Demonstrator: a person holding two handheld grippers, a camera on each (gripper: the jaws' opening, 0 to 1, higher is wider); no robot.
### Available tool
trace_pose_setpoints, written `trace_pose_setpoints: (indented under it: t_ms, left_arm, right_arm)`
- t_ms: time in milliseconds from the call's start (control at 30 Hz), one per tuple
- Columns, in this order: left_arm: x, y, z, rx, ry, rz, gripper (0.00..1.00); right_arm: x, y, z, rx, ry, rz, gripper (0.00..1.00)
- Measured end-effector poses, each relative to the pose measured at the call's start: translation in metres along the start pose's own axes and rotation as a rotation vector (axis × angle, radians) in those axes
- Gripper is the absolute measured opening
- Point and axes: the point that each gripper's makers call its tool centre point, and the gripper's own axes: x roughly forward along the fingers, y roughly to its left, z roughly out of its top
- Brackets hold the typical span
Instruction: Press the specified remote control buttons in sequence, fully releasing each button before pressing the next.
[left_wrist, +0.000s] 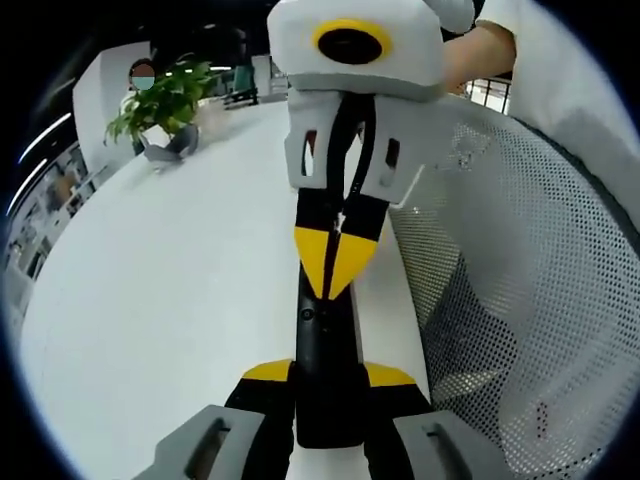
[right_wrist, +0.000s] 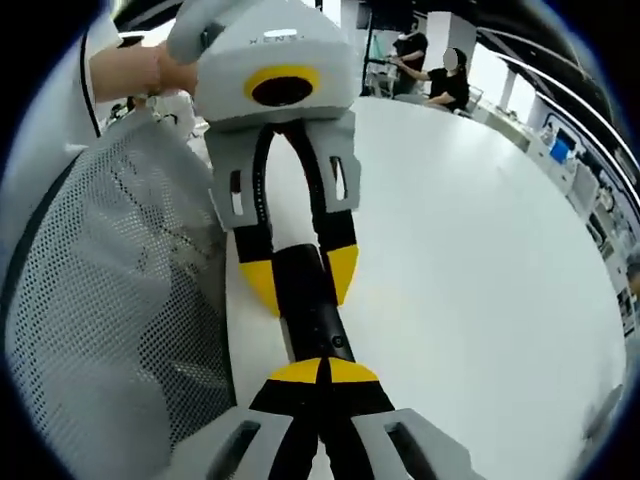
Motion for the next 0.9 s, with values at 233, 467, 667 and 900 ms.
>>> trace_pose_setpoints:
  t_ms: [233, 467, 667, 900]
  left_arm:
    - [0.000, 0.000, -0.001, 0.006, -0.001, -0.011, 0.24]
    - [0.000, 0.000, -0.001, 0.005, -0.002, -0.010, 0.24]
    - [0.000, 0.000, -0.001, 0.025, 0.023, -0.016, 0.24]
    - [0.001, 0.000, 0.000, 0.040, 0.058, -0.027, 0.24]
  right_arm:
    - [-0.001, 0.002, -0.002, -0.051, 0.011, 0.016, 0.00]
    - [-0.008, -0.001, -0.012, -0.032, 0.019, 0.014, 0.00]
    - [-0.004, 0.000, -0.011, -0.131, 0.096, -0.007, 0.00]
    - [-0.005, -0.002, -0.011, -0.089, 0.091, 0.004, 0.00]
